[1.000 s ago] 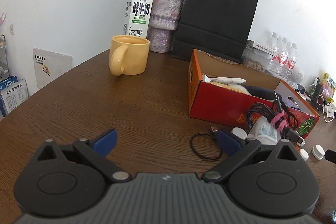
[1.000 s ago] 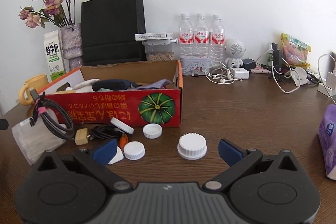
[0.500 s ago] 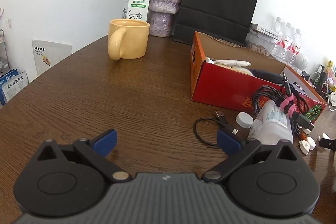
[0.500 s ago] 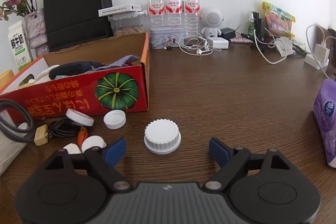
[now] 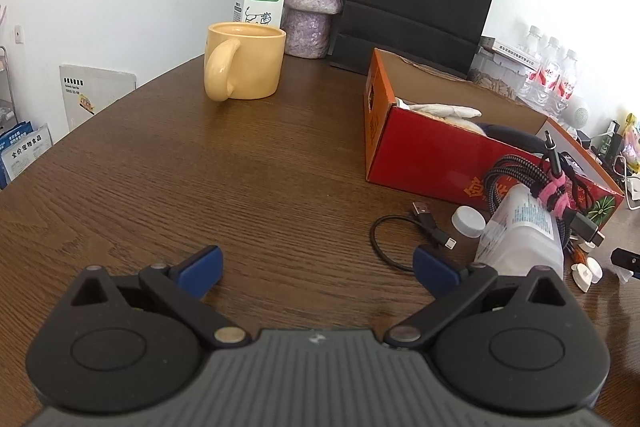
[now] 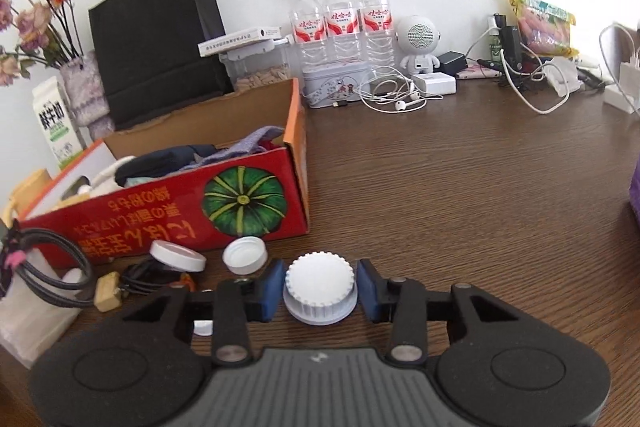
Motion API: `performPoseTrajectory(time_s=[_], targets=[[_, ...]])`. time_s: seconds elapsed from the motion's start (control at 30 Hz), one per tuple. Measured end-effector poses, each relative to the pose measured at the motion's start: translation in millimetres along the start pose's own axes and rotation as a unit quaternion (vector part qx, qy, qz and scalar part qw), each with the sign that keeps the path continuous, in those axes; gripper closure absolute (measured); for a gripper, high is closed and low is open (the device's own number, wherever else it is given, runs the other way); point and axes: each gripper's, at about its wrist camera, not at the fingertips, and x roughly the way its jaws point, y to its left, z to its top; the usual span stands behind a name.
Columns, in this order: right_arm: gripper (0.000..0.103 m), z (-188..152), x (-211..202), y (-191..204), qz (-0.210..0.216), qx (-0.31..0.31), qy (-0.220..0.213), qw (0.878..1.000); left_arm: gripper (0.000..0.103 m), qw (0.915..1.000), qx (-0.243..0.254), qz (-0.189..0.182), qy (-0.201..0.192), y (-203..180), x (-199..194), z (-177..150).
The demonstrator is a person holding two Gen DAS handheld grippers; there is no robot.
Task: Organize objects
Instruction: 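Grasp the ridged white cap with the right tool, then grasp the black USB cable with the left tool while the right tool holds the cap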
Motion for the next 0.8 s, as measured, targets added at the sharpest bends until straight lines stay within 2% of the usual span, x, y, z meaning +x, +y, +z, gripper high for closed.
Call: performPoseTrajectory(time_s=[0.13, 0.33, 0.43, 0.7, 0.8], targets=[[0.065, -11.2, -32.2, 18.9, 0.02, -0.039, -0.068, 0.997, 0.0, 1.0, 0.0, 0.0, 0.0, -0.2, 0.0, -0.2], [0.065, -25.6, -61.3, 43.3, 0.044, -0.083, -0.114, 0.989, 0.0, 1.0, 0.001, 0.0, 0.0, -0.7, 0.6, -0.5], [0.065, -27.5, -65.6, 52.1, 0.044, -0.098, -0.12, 0.987, 0.0, 1.0, 0.002, 0.002, 0.001, -1.6, 1.0, -0.8], [0.064, -26.7, -65.0, 48.9, 0.045, -0.088, -0.116, 0.988, 0.0, 0.9997, 0.018, 0.018, -0.001, -8.3, 7.5, -0.6], [0.064, -26.6, -63.7, 47.8, 0.046, -0.085, -0.114, 0.989, 0.0, 0.9993, 0.033, 0.014, 0.0, -15.4, 16.5, 4.6]])
